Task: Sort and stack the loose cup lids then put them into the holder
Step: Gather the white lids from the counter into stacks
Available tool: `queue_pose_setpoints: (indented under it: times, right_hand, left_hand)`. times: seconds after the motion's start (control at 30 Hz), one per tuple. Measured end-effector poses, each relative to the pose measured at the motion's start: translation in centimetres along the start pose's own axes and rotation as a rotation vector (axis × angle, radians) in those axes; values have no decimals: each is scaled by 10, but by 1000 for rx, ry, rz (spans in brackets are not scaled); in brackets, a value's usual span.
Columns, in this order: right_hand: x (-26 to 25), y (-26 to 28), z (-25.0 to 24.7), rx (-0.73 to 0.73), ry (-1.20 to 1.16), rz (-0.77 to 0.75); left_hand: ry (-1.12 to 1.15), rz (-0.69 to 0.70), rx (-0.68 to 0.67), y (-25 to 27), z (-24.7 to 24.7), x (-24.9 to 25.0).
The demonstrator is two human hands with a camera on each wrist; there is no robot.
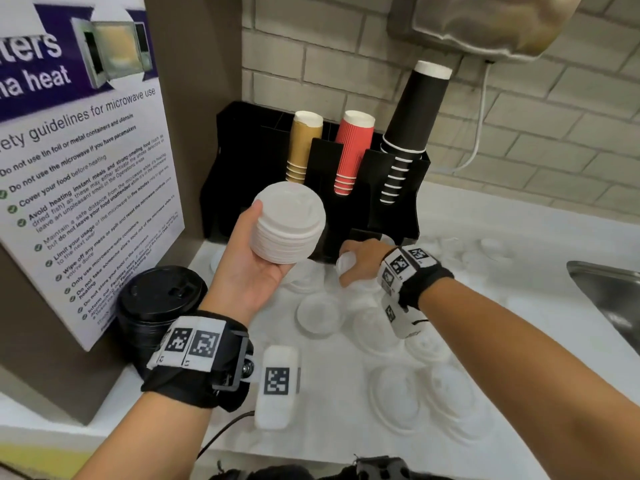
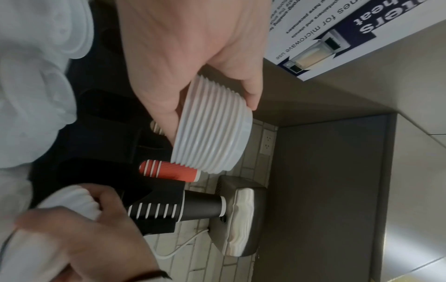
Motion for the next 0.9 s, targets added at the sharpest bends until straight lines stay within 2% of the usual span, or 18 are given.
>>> queue_pose_setpoints:
  times: [0.13, 0.27, 0.33, 0.43, 0.53, 0.6, 0.77, 0.9]
  right_hand:
    - [-11, 19, -31, 54, -104, -99]
    - [-49, 28, -22, 5, -155, -192]
    - [-57, 24, -17, 15, -137, -188]
    - [-42, 11, -14, 62, 100, -103]
    - [-19, -2, 3, -53, 273, -59]
    - [-11, -10, 14, -93, 254, -63]
    - [-7, -20, 24, -51, 214, -107]
    - [4, -4, -7, 36, 23, -129]
  left_hand:
    - [-3, 40, -14, -1, 10, 12]
    - [35, 41, -25, -2, 19, 16]
    - [31, 41, -31, -2, 20, 17]
    - [10, 49, -13, -1, 15, 18]
    - [0, 57, -3, -1, 10, 20]
    - [-7, 63, -20, -1, 10, 22]
    - [-18, 78, -65, 0, 13, 21]
    - [-24, 64, -79, 0, 13, 13]
Point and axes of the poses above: each hand's wrist, its own y-axis away from the middle knuckle, its own z-axis out of the palm, x = y × z, the point moved 6 cm from there along -y, towards the middle knuckle, and after that the axes turned 13 degrees about z, right-handed, at the moved point
